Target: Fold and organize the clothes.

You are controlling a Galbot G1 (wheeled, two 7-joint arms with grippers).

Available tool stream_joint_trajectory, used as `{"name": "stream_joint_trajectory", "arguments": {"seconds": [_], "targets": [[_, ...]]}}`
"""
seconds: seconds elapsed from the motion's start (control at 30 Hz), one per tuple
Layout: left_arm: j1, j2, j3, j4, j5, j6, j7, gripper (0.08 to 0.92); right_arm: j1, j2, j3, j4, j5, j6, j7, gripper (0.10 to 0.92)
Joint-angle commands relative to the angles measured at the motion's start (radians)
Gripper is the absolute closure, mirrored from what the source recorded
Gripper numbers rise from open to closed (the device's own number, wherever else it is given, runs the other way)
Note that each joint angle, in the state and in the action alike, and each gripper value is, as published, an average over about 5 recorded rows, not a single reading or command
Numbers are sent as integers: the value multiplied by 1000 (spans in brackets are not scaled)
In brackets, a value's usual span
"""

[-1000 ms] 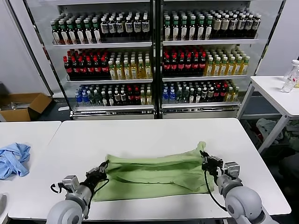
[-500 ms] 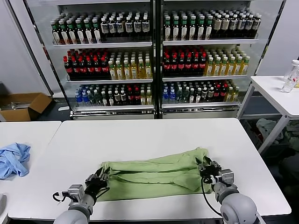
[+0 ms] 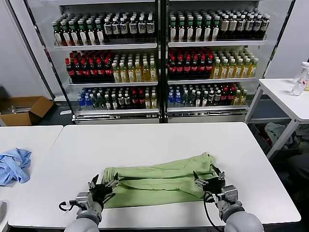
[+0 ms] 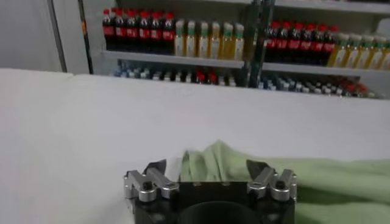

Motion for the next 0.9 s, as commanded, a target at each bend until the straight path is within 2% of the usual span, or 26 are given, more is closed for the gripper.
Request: {"name": "stream_joint_trajectory", "arguments": {"seconds": [0.03,0.13,0.23,0.5,0.63,0.77,0.9], "targets": [[1,-27,12,42,47,16,9,188,-25,1,0,16,-27,11,-3,203],[9,-23,11,44,64,11,21,181,-19,-1,1,15,-25,12,-3,202],[21,-22,7,41,67,4,26,222,-15,0,0,11,-23,14,0,202],[38,-19,-32,62,-23,0,63,449,-5,2,0,6,-11,16,11,203],[23,5,-93,77,-86,-11,84,562,8,-2,2,7,2,18,17,203],[13,82,-187,94,-146,-19,111,683,17,-8,5,10,11,20,20,203],[10,215,-295,147,-212,-32,150,795,13,-13,9,12,17,23,20,203]]}}
